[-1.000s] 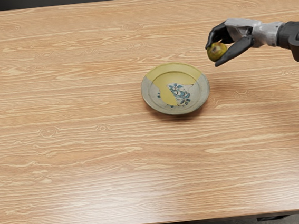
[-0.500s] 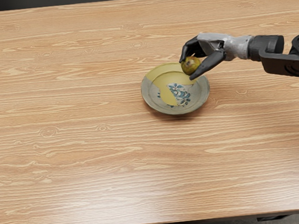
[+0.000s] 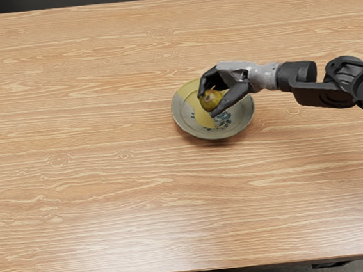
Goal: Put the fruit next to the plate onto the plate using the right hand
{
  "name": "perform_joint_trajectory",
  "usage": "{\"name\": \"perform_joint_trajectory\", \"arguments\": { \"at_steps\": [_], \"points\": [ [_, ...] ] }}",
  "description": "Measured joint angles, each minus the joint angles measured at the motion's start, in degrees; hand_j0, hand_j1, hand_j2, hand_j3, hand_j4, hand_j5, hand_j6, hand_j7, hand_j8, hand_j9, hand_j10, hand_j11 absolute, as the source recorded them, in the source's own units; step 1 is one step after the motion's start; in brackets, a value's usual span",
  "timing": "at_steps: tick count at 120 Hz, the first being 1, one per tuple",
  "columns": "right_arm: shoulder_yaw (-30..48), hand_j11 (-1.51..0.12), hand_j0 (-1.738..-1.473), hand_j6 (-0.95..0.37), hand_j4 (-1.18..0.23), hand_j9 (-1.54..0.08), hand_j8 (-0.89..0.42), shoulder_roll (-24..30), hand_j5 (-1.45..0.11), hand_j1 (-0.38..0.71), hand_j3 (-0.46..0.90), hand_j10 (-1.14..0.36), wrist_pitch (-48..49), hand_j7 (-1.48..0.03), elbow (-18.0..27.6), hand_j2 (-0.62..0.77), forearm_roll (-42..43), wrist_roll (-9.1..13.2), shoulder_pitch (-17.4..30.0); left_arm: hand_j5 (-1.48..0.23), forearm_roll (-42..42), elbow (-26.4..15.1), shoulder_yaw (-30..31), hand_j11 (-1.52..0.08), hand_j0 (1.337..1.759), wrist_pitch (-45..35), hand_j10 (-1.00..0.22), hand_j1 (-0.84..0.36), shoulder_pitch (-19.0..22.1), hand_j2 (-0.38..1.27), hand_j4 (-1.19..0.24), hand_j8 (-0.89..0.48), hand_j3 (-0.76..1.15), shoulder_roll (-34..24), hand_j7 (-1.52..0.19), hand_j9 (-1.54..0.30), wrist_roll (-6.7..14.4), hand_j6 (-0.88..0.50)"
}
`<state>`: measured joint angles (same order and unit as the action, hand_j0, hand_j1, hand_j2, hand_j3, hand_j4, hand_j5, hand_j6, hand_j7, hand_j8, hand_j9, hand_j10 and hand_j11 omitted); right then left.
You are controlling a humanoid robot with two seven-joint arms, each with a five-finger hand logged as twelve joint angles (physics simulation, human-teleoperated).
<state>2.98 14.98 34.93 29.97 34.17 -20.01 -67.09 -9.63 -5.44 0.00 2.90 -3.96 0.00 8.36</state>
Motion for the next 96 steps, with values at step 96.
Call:
{"name": "perform_joint_trajectory", "arguments": {
  "at_steps": [96],
  "points": [
    [0.4, -0.49, -1.657, -0.36, -0.38, -0.49, -0.35, -0.7, -0.49, 0.07, 0.0, -0.34, 0.1, -0.49, -0.2, -0.03, -0.7, 0.6, 0.5, -0.03, 0.0, 0.0, 0.0, -0.03, 1.658, 0.0, -0.02, 0.32, 0.0, 0.0, -0.02, -0.02, 0.0, 0.0, -0.03, -0.03, 0.0, -0.02]
  ]
}}
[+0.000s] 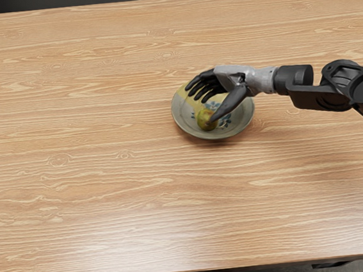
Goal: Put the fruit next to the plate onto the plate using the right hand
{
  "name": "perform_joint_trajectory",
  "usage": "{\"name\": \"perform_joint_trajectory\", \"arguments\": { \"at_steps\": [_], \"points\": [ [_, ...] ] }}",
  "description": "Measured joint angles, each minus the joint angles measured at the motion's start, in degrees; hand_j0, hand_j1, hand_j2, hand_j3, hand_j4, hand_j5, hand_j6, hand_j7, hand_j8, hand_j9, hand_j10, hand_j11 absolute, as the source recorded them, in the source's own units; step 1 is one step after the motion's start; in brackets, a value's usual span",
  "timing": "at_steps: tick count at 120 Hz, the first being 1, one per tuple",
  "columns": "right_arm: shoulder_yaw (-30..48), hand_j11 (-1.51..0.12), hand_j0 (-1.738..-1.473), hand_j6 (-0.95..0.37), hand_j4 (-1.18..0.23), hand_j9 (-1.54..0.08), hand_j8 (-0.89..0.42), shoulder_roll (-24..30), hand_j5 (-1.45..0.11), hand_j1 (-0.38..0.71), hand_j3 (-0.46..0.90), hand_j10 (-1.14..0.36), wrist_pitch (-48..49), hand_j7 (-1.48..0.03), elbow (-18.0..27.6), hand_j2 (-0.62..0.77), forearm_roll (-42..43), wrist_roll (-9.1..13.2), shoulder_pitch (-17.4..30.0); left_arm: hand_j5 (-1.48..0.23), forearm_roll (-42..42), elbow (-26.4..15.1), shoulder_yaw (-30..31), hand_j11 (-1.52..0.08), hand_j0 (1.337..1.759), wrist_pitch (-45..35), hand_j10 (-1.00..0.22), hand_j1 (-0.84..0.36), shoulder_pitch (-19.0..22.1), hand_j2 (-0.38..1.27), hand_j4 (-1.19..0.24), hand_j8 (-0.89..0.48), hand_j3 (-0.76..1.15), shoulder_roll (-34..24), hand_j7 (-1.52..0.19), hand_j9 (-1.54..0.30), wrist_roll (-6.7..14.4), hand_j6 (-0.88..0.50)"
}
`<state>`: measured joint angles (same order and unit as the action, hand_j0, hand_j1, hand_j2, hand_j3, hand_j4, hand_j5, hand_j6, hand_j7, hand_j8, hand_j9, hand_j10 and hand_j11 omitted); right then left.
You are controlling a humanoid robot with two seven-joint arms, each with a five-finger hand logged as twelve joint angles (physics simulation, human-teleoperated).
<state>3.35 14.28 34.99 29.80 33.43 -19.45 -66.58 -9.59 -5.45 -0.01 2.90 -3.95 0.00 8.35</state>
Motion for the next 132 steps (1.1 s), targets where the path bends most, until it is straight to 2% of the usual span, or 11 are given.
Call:
{"name": "perform_joint_trajectory", "arguments": {
  "at_steps": [27, 63, 122, 132],
  "points": [
    [0.5, -0.31, -1.658, -0.23, -0.24, -0.31, -0.23, 1.4, -0.31, -0.08, 0.0, -0.22, 0.0, -0.31, 0.0, -0.03, -2.9, 0.0, -0.2, -0.03, 0.0, 0.0, 0.0, -0.03, 1.658, 0.0, -0.02, 0.32, 0.0, 0.0, -0.02, -0.02, 0.0, 0.0, -0.03, -0.03, 0.0, -0.02],
    [0.6, -0.09, -1.658, -0.07, -0.07, -0.09, -0.07, 7.1, -0.09, -0.27, 0.0, -0.07, 0.0, -0.09, 0.1, -0.01, -9.8, 0.0, -0.3, -0.03, 0.0, 0.0, 0.0, -0.03, 1.658, 0.0, -0.02, 0.32, 0.0, 0.0, -0.02, -0.02, 0.0, 0.0, -0.03, -0.03, 0.0, -0.02],
    [0.2, -0.01, -1.658, -0.01, -0.01, -0.01, -0.01, 14.2, -0.01, -0.34, 0.0, -0.01, 0.0, -0.01, 0.1, 0.0, -11.8, 0.1, 1.5, -0.03, 0.0, 0.0, 0.0, -0.03, 1.658, 0.0, -0.02, 0.32, 0.0, 0.0, -0.02, -0.02, 0.0, 0.0, -0.03, -0.03, 0.0, -0.02],
    [0.0, -0.01, -1.658, -0.01, -0.01, -0.01, -0.01, 15.2, -0.01, -0.35, 0.0, 0.0, 0.0, -0.01, 0.1, 0.0, -11.8, 1.6, 2.3, -0.03, 0.0, 0.0, 0.0, -0.03, 1.658, 0.0, -0.02, 0.32, 0.0, 0.0, -0.02, -0.02, 0.0, 0.0, -0.03, -0.03, 0.0, -0.02]
  ]
}}
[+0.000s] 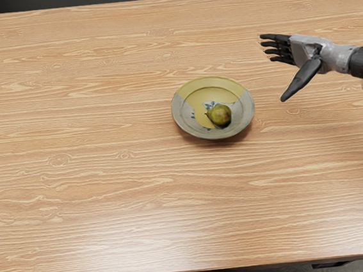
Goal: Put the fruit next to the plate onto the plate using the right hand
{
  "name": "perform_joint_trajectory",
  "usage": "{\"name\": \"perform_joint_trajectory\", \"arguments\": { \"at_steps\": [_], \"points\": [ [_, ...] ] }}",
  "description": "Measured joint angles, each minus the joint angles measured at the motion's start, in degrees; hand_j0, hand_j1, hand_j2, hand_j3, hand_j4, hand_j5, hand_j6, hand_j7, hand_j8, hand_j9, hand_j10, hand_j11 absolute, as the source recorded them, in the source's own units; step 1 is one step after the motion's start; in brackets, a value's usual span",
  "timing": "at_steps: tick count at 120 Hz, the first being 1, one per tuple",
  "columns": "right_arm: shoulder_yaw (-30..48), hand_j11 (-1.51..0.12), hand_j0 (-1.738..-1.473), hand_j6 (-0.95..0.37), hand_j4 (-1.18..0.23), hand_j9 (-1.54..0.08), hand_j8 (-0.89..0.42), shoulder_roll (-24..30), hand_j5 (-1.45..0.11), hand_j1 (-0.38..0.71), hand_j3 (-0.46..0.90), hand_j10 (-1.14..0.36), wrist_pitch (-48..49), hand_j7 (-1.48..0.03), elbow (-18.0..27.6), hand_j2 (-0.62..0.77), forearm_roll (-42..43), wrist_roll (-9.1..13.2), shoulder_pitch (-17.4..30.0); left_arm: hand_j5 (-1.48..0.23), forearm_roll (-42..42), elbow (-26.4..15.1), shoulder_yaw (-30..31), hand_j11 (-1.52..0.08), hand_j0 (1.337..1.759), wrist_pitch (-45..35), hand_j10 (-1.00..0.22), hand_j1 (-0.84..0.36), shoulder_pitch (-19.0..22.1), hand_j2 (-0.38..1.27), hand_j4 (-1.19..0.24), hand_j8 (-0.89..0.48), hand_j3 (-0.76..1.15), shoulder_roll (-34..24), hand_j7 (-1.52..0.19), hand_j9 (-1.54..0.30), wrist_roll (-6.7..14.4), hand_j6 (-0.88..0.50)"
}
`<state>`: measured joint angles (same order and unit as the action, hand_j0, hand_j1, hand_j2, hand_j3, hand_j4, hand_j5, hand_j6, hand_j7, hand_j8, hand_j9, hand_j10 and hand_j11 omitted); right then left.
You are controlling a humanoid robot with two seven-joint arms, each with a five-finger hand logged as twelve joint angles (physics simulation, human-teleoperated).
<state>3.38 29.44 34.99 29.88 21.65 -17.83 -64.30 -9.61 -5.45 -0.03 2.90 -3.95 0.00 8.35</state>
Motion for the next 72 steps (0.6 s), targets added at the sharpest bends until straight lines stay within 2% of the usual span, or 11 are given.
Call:
{"name": "perform_joint_trajectory", "arguments": {
  "at_steps": [12, 46, 72],
  "points": [
    [0.1, 0.0, -1.658, 0.0, 0.0, 0.0, 0.0, 0.9, 0.0, -0.35, 0.0, 0.0, 0.0, 0.0, 0.1, 0.0, 0.0, 1.7, 0.5, -0.03, 0.0, 0.0, 0.0, -0.03, 1.658, 0.0, -0.02, 0.32, 0.0, 0.0, -0.02, -0.02, 0.0, 0.0, -0.03, -0.03, 0.0, -0.02],
    [0.4, 0.0, -1.658, 0.0, 0.0, 0.0, 0.0, 1.3, 0.0, -0.35, 0.0, 0.0, 0.0, 0.0, 0.2, 0.0, 0.1, 3.9, 0.1, -0.03, 0.0, 0.0, 0.0, -0.03, 1.658, 0.0, -0.02, 0.32, 0.0, 0.0, -0.02, -0.02, 0.0, 0.0, -0.03, -0.03, 0.0, -0.02],
    [0.5, 0.0, -1.658, 0.0, 0.0, 0.0, 0.0, 1.3, 0.0, -0.35, 0.0, 0.0, 0.0, 0.0, 0.3, 0.0, 0.0, 4.6, 0.2, -0.03, 0.0, 0.0, 0.0, -0.03, 1.658, 0.0, -0.02, 0.32, 0.0, 0.0, -0.02, -0.02, 0.0, 0.0, -0.03, -0.03, 0.0, -0.02]
  ]
}}
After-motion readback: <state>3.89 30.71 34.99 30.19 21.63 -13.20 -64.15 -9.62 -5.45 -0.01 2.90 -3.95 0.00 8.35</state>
